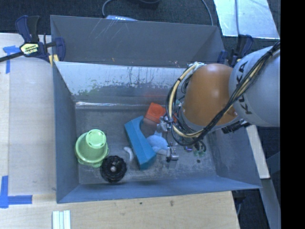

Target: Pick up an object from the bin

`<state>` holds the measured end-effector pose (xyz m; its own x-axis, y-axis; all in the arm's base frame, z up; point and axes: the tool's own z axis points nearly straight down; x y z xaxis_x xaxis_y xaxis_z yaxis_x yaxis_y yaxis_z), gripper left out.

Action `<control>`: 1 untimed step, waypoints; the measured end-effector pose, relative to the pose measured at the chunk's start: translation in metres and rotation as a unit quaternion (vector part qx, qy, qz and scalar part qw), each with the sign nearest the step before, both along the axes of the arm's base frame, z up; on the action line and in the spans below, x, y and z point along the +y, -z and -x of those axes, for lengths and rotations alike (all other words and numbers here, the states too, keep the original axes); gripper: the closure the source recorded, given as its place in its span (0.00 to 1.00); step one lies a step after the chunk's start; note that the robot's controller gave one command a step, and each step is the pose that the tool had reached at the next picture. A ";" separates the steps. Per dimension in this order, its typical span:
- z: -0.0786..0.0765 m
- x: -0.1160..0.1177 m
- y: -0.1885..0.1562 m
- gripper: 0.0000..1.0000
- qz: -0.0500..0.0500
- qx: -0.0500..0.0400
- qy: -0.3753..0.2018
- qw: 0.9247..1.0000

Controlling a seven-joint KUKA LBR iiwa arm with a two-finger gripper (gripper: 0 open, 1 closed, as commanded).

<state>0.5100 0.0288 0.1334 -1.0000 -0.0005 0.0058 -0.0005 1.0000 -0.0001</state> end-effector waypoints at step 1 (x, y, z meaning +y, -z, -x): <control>-0.002 0.000 -0.004 0.00 0.000 -0.004 0.000 1.000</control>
Offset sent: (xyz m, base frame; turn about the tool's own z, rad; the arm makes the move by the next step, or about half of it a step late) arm -0.0066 0.0021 -0.0633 0.0359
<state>0.5120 0.0288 0.1376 -1.0000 0.0002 -0.0026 0.0002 1.0000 0.0003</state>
